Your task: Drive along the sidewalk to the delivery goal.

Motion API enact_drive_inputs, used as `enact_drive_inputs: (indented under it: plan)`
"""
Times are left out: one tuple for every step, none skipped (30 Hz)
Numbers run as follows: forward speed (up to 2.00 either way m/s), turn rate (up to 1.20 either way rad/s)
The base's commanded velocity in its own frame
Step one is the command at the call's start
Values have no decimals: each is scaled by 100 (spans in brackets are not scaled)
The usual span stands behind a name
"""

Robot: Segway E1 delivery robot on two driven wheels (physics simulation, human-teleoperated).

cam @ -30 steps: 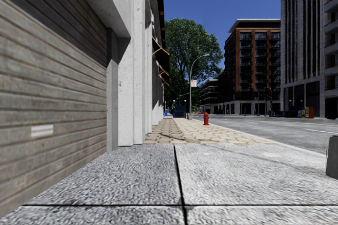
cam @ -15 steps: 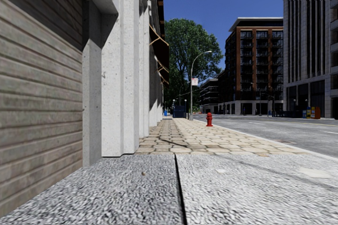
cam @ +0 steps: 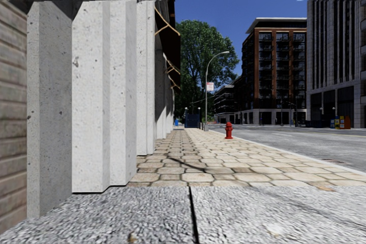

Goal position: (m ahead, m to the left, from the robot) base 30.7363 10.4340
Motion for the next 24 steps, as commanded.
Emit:
enact_drive_inputs:
  plan:
    - [200, -30]
    - [200, -30]
    - [200, -30]
    - [200, -30]
    - [200, -30]
    - [200, -30]
    - [200, -30]
    - [200, -31]
    - [200, 0]
    - [200, 0]
    - [200, 0]
    - [200, 0]
    - [200, 0]
    - [200, 0]
    - [200, 0]
    - [200, 0]
    - [200, 0]
    - [200, 0]
    - [200, 0]
    - [200, 0]
    - [200, 0]
    - [200, 0]
    - [200, 0]
    - [200, 0]
